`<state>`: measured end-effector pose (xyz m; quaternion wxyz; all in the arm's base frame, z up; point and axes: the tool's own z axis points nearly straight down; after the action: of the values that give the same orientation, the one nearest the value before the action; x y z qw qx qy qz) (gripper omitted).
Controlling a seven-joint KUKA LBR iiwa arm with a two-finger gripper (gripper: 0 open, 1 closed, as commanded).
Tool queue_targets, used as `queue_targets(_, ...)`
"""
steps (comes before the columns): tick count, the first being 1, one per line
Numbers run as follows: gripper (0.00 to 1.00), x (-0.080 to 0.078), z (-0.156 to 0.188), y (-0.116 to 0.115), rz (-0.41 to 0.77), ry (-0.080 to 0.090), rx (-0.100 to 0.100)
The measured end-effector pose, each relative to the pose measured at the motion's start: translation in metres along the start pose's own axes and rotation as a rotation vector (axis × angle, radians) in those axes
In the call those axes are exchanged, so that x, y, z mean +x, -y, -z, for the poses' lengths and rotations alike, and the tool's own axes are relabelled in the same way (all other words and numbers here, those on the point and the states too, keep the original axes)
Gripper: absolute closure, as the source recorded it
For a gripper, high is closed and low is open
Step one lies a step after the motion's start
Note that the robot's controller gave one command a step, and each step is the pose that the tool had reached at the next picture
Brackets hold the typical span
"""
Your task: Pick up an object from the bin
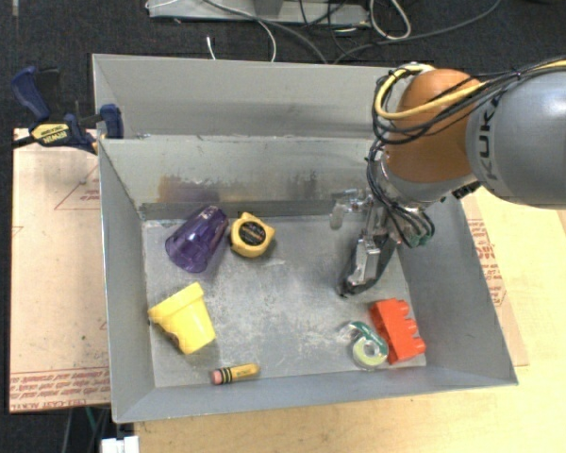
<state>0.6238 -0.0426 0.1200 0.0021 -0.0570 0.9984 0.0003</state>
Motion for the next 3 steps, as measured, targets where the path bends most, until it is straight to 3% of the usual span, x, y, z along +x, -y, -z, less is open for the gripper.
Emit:
queue_targets(1, 0.0, 0.01, 0.002, 0.031, 0.438, 0.003, -0.001)
queue_targets(2, 0.0, -0.008, -0.017, 0.08, 0.602, -0.003, -0.001)
queue_targets(3, 0.0, -0.021, -0.046, 0.069, 0.789, 0.007, 0.0)
